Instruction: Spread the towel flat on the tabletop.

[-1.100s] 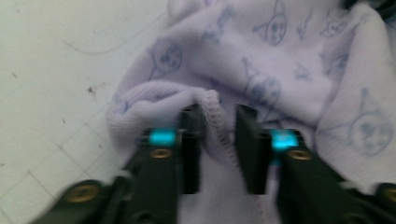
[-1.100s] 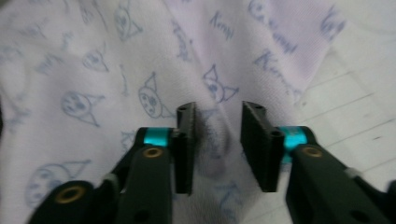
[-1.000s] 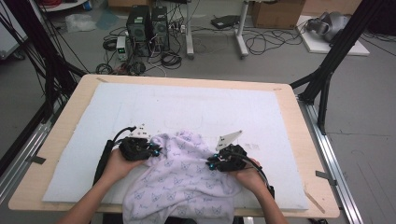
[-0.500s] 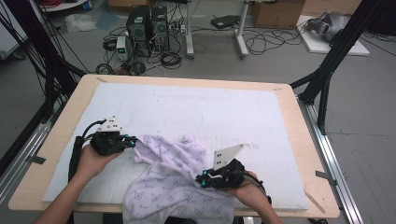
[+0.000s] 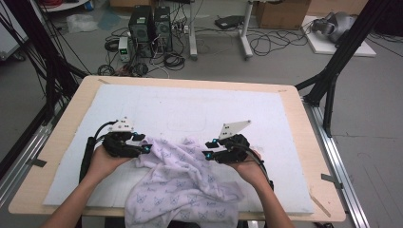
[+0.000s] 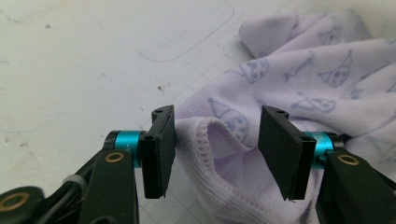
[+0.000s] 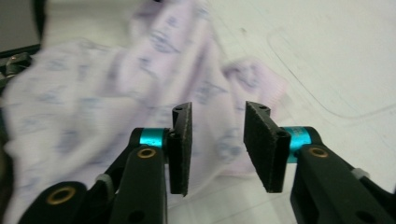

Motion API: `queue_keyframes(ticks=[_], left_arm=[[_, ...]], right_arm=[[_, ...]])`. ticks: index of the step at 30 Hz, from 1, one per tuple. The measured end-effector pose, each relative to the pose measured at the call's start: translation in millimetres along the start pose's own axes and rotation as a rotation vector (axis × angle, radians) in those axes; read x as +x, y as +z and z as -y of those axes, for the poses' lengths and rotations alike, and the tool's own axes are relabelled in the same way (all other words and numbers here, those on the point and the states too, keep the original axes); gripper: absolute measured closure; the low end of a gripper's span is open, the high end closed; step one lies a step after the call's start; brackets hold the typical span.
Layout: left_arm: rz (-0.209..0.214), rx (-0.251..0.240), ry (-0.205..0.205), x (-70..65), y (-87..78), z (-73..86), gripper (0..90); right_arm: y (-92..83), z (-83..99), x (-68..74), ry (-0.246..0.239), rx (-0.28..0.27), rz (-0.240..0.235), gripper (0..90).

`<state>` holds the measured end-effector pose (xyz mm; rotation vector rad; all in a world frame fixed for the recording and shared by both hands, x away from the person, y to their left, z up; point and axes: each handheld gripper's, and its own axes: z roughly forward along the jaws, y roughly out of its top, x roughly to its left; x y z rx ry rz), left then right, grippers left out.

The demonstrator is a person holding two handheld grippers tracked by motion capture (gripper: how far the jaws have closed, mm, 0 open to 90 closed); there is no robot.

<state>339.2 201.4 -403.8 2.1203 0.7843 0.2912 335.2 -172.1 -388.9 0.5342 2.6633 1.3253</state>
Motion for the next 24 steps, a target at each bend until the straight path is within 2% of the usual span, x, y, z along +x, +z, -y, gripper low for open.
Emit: queue_keyframes(ticks=[2,3,4,5,7,8,9,10,11,12,15,17,18,19,20,21,22,23,24], left_arm=[[0.014,0.022,-0.001,1.0,5.5,3.7,50.0],[0.023,0.031,0.004,1.2,7.8,5.6,61.2],[0.033,0.045,0.004,1.0,10.5,7.3,61.2],[0.042,0.052,0.009,1.0,12.6,8.7,72.0],[0.059,0.074,0.014,0.6,17.4,11.6,75.0],[0.065,0.082,0.017,0.8,19.2,12.3,77.3],[0.066,0.079,0.018,1.1,19.5,12.1,79.7],[0.061,0.074,0.018,1.4,19.3,11.8,79.7],[0.055,0.068,0.020,1.9,18.9,11.1,82.8],[0.050,0.065,0.015,3.1,18.2,10.0,82.8],[0.032,0.028,-0.002,9.6,13.5,2.9,84.0],[0.017,0.001,-0.011,12.6,10.3,-5.9,84.5],[0.006,-0.029,-0.010,14.4,6.6,-13.9,84.5],[-0.001,-0.044,-0.010,15.4,3.9,-19.5,84.6],[-0.011,-0.067,-0.008,16.2,0.6,-27.3,84.7],[-0.026,-0.092,0.001,17.1,-4.3,-37.8,84.8],[-0.033,-0.106,0.010,17.5,-7.4,-44.5,84.8],[-0.044,-0.130,0.020,17.8,-11.6,-53.4,84.9],[-0.058,-0.150,0.031,18.0,-16.3,-62.4,84.9]], right_arm=[[11.3,3.8,-10.6,0.029,0.021,-0.006,58.5],[23.8,8.2,-19.8,0.062,0.033,-0.013,57.1],[23.8,8.2,-19.8,0.062,0.033,-0.013,57.1],[33.5,11.2,-24.5,0.078,0.053,-0.020,56.3],[39.1,13.1,-26.4,0.086,0.069,-0.020,56.4],[44.3,15.2,-28.5,0.092,0.087,-0.027,58.5],[53.8,19.4,-29.2,0.093,0.123,-0.070,75.1],[53.8,19.4,-29.2,0.093,0.123,-0.070,75.1],[54.5,20.4,-27.6,0.079,0.111,-0.084,82.7],[54.5,20.4,-27.6,0.079,0.111,-0.084,82.7],[43.9,19.3,-28.4,0.088,0.085,-0.080,84.8],[23.3,12.3,-30.8,0.086,0.043,-0.042,85.0],[23.3,12.3,-30.8,0.086,0.043,-0.042,85.0],[12.4,6.4,-30.7,0.061,0.032,-0.008,85.0],[5.2,2.3,-30.2,0.057,0.024,0.008,85.0],[-18.0,-11.0,-30.2,0.031,0.002,0.063,85.0],[-18.0,-11.0,-30.2,0.031,0.002,0.063,85.0],[-36.7,-21.2,-30.9,0.001,-0.002,0.118,85.0],[-36.7,-21.2,-30.9,0.001,-0.002,0.118,85.0]])
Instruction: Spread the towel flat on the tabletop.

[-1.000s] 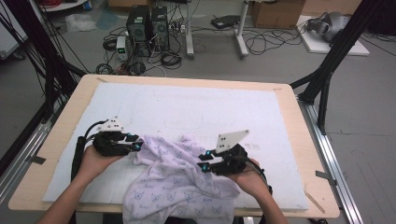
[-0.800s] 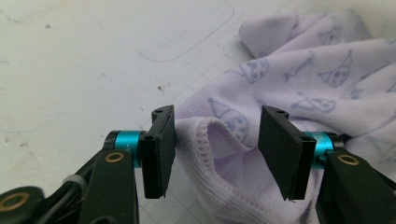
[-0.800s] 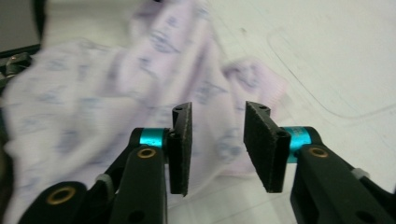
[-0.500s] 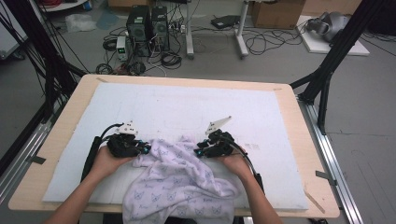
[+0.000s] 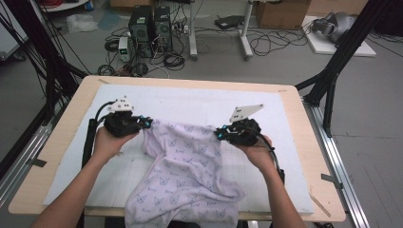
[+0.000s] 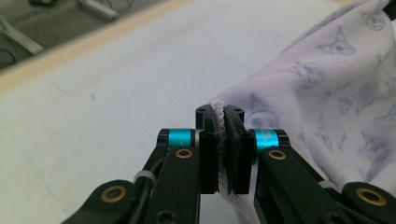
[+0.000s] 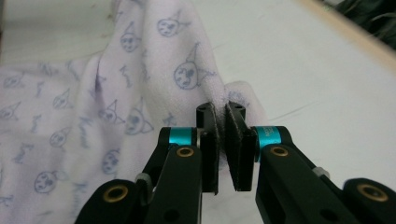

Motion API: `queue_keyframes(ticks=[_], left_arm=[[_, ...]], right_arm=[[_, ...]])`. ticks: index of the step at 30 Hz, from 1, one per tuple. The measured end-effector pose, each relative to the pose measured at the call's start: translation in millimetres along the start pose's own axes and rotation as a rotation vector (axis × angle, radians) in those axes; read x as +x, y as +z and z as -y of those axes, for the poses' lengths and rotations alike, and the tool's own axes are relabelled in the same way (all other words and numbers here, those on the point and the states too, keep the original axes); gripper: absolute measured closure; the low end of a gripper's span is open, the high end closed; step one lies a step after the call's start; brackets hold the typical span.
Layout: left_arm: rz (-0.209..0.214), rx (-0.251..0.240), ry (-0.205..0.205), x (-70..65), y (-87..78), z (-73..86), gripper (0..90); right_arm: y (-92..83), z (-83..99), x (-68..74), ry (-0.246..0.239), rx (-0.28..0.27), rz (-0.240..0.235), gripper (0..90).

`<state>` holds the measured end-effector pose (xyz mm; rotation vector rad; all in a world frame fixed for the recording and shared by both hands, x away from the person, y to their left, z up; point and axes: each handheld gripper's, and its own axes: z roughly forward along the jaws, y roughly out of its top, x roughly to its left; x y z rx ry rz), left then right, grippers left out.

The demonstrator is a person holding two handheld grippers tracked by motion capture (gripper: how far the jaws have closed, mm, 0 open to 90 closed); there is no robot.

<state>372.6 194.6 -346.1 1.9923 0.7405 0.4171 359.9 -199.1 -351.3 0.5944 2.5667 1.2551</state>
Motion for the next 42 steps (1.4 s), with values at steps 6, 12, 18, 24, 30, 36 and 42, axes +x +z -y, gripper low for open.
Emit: queue_keyframes(ticks=[6,12,18,24,30,36,42], left_arm=[[-0.059,-0.086,0.034,-1.2,-6.7,-36.3,80.9],[-0.036,0.002,0.005,-3.9,4.8,-5.1,57.4],[0.021,0.055,0.020,-19.5,7.1,38.1,54.1],[0.084,0.097,0.035,-39.3,8.9,66.9,55.8],[0.102,0.193,0.022,-43.5,21.5,92.3,55.7],[0.116,0.229,0.078,-50.4,26.8,92.7,86.4],[0.089,0.215,0.088,-53.9,11.2,96.2,88.3]], right_arm=[[-41.3,-18.5,-0.6,-0.018,-0.076,0.104,82.9],[-21.6,11.6,-6.7,0.066,-0.052,0.078,64.3],[-14.8,44.0,3.9,0.076,0.006,0.028,61.3],[-6.7,65.4,24.7,0.046,0.076,-0.030,61.9],[12.2,89.0,32.1,0.058,0.159,-0.056,62.6],[19.4,94.9,29.9,0.092,0.168,-0.091,82.9],[10.7,93.2,37.9,0.050,0.173,-0.080,85.4]])
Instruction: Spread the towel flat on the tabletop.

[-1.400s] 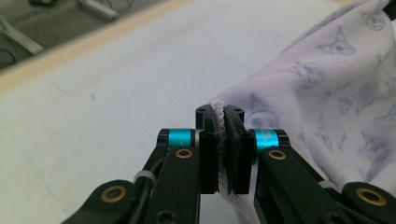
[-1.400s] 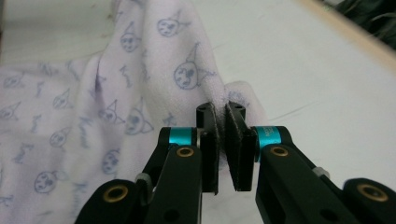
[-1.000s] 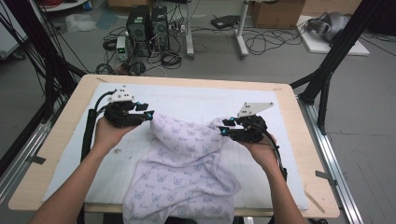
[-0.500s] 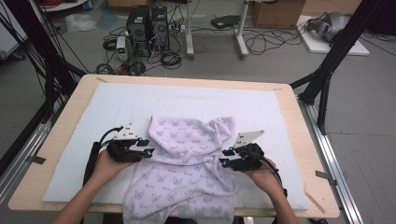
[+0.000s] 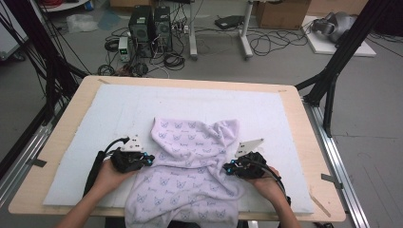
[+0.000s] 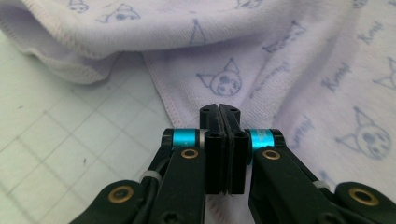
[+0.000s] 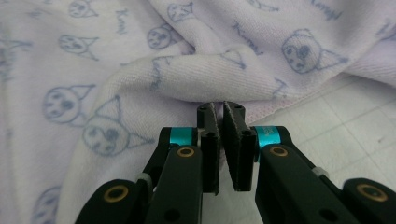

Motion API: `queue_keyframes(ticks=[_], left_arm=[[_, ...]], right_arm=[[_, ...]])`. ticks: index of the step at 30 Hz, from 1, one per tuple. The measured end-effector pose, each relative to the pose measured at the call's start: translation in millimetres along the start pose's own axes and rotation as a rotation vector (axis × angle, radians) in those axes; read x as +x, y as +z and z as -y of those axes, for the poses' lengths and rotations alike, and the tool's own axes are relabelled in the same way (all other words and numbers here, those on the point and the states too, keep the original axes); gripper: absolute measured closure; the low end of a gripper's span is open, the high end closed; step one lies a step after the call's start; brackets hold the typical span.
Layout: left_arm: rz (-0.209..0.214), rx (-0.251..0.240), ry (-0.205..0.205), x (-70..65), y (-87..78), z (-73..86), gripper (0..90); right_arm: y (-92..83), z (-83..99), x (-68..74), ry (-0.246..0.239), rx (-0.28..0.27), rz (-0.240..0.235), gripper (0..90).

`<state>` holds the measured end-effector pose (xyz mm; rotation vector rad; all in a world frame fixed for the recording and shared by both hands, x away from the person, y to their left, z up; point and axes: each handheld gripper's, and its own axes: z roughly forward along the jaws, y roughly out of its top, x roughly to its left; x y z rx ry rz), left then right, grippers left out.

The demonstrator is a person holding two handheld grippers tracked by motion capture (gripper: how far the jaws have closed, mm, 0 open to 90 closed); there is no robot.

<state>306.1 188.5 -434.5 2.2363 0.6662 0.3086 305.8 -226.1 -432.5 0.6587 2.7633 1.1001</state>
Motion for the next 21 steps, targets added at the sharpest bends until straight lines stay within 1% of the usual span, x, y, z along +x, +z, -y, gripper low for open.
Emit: queue_keyframes(ticks=[2,3,4,5,6,8,9,10,11,12,13,14,16,17,18,20,21], left_arm=[[-0.008,-0.011,0.002,-3.7,-11.0,3.9,88.4],[-0.014,-0.015,0.004,-5.2,-15.5,5.6,88.4],[-0.021,-0.021,0.003,-7.6,-21.6,8.6,88.4],[-0.020,-0.019,0.008,-10.2,-27.7,12.0,88.5],[-0.025,-0.018,0.018,-14.1,-33.5,15.7,88.5],[-0.023,-0.006,0.032,-21.7,-44.0,22.6,88.4],[-0.019,-0.012,0.034,-25.8,-49.4,26.3,88.1],[-0.015,-0.013,0.037,-27.0,-52.4,27.7,88.1],[-0.015,-0.021,0.036,-28.0,-55.6,28.9,87.8],[-0.015,-0.026,0.032,-27.4,-57.0,28.8,82.1],[-0.012,-0.041,0.014,-25.1,-57.6,27.3,74.5],[-0.009,-0.052,0.005,-22.4,-56.8,25.1,69.3],[0.002,-0.071,0.000,-18.2,-52.6,19.7,64.1],[0.015,-0.085,-0.005,-16.7,-48.6,16.4,62.3],[0.028,-0.087,-0.001,-15.4,-43.6,12.8,60.7],[0.036,-0.075,0.009,-12.8,-30.8,5.9,57.5],[0.047,-0.068,0.009,-11.4,-23.3,3.2,55.7]], right_arm=[[-6.8,1.7,3.2,-0.003,-0.009,0.006,85.4],[-15.5,4.4,7.5,-0.003,-0.027,0.004,85.4],[-15.5,4.4,7.5,-0.003,-0.027,0.004,85.4],[-24.1,8.1,13.6,-0.002,-0.046,-0.007,85.3],[-24.1,8.1,13.6,-0.002,-0.046,-0.007,85.3],[-31.1,11.9,21.4,-0.010,-0.049,-0.017,85.2],[-38.4,14.2,28.0,-0.027,-0.052,-0.020,84.1],[-38.4,14.2,28.0,-0.027,-0.052,-0.020,84.1],[-40.9,14.1,28.5,-0.030,-0.064,-0.024,83.1],[-44.6,13.3,28.1,-0.032,-0.090,-0.022,80.5],[-46.1,12.0,26.4,-0.032,-0.105,-0.017,77.7],[-46.7,8.9,23.0,-0.020,-0.120,-0.020,75.3],[-41.7,1.8,17.8,-0.023,-0.130,-0.006,66.3],[-37.9,-1.0,16.0,-0.026,-0.127,-0.010,63.2],[-32.5,-4.2,13.4,-0.030,-0.117,-0.017,61.2],[-20.6,-7.8,8.6,-0.031,-0.085,-0.014,57.4],[-14.9,-8.7,5.1,-0.027,-0.070,-0.014,55.8]])
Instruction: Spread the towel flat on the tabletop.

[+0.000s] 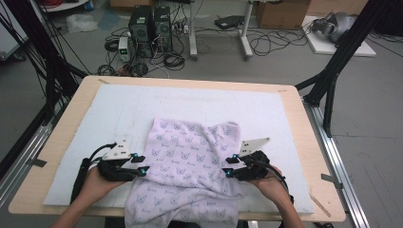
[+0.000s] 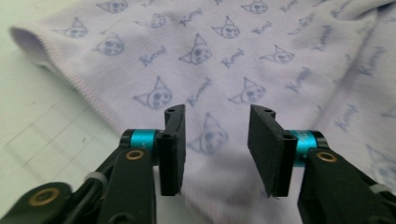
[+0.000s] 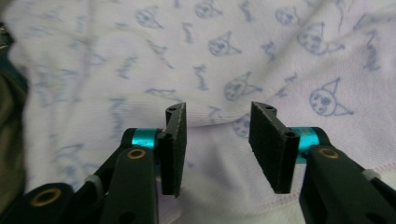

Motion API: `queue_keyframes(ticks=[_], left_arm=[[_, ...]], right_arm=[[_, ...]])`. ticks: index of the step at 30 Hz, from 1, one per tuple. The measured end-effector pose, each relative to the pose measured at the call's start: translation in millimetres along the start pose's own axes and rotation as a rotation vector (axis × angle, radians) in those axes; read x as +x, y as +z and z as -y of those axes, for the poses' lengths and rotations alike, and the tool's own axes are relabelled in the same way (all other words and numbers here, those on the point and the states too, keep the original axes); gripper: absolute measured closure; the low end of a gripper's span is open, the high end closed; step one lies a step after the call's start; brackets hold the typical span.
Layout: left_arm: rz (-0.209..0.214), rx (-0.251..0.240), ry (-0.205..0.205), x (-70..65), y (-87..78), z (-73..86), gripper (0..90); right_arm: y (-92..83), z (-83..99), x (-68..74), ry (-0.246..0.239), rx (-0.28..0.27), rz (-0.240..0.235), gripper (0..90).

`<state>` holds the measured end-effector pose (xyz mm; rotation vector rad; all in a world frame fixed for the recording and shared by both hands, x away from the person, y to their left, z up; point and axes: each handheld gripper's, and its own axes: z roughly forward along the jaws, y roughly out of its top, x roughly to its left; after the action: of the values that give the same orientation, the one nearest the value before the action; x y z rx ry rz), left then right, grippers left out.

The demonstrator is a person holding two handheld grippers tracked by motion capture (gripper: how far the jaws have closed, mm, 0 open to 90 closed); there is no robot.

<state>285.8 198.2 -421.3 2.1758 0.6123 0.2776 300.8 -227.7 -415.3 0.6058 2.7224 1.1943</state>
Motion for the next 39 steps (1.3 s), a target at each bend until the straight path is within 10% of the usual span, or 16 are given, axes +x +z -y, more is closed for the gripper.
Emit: queue_keyframes(ticks=[5,6,10,25,32,39], left_arm=[[0.051,0.080,0.010,4.2,31.1,0.2,65.0],[0.035,0.061,0.016,3.2,30.7,1.7,79.4],[0.016,0.091,0.016,1.7,27.7,-0.6,87.3],[0.048,0.018,0.027,-46.8,-40.5,25.7,81.3],[-0.017,-0.053,-0.013,-10.9,-28.6,7.9,62.1],[0.013,0.052,-0.031,13.3,18.0,0.4,54.0]], right_arm=[[17.6,1.1,-6.9,0.018,0.059,-0.011,56.1],[22.8,3.5,-5.5,0.007,0.094,-0.026,64.9],[22.2,7.5,-4.0,0.023,0.093,-0.059,86.7],[-19.8,8.6,55.4,-0.097,-0.022,-0.159,81.9],[-16.3,-11.8,20.8,-0.080,-0.038,-0.064,59.7],[22.0,-11.3,-11.6,-0.002,0.014,-0.005,52.3]])
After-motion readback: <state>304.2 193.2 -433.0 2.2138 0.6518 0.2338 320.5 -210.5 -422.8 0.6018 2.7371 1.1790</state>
